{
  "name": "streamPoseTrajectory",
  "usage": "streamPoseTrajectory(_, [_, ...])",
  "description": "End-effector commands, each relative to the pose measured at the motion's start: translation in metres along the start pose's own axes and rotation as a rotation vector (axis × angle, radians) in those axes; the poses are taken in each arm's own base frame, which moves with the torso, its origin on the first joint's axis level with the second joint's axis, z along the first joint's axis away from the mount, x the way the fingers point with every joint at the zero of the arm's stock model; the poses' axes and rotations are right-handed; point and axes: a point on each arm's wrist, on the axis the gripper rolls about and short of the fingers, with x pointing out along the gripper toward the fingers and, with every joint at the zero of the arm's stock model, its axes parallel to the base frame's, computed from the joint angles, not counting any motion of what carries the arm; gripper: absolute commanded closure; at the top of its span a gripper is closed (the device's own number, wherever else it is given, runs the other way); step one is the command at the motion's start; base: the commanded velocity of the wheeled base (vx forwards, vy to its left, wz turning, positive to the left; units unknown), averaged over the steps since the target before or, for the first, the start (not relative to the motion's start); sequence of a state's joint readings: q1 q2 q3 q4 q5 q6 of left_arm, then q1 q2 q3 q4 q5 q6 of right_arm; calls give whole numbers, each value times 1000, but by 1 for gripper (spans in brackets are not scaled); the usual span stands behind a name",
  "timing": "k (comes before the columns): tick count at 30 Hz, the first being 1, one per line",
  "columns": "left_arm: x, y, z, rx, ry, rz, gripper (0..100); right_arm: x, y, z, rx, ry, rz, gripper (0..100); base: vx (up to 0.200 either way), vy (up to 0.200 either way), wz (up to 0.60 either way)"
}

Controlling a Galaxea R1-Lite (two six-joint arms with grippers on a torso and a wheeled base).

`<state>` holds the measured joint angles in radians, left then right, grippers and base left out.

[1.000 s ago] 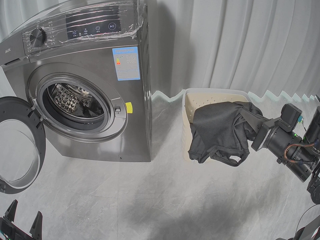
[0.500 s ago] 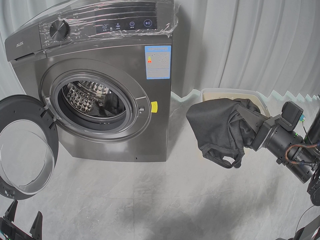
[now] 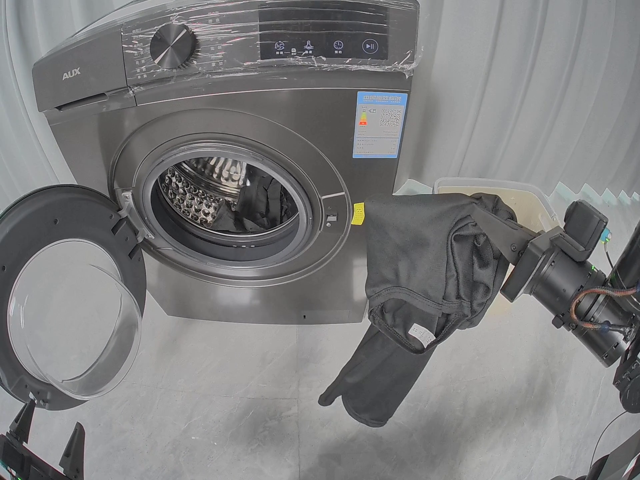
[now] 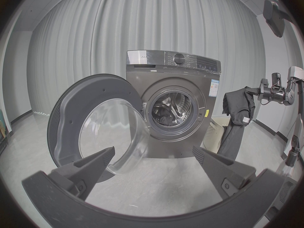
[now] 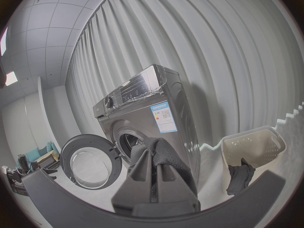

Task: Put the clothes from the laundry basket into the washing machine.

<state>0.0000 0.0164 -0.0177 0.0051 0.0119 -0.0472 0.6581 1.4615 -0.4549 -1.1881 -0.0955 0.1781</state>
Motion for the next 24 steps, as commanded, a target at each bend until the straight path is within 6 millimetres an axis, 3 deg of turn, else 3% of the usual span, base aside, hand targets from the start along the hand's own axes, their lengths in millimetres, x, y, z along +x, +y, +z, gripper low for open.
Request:
streamPoseTrajectory(1, [0, 0, -4, 0, -2, 2, 0, 1, -1, -2, -1, 6, -5, 100, -200, 0, 0])
streamPoseTrajectory(13, [0, 0, -4, 0, -2, 2, 0, 0, -2, -4, -1, 15, -7, 100, -200, 0, 0])
streamPoseTrajectory(19, [0, 0, -4, 0, -2, 2, 0, 2, -2, -7, -2, 25, -9, 100, 0, 0, 0])
streamPoseTrajectory(24, [0, 0, -4, 0, -2, 0, 0, 2, -2, -5, -2, 19, -9, 100, 0, 200, 0])
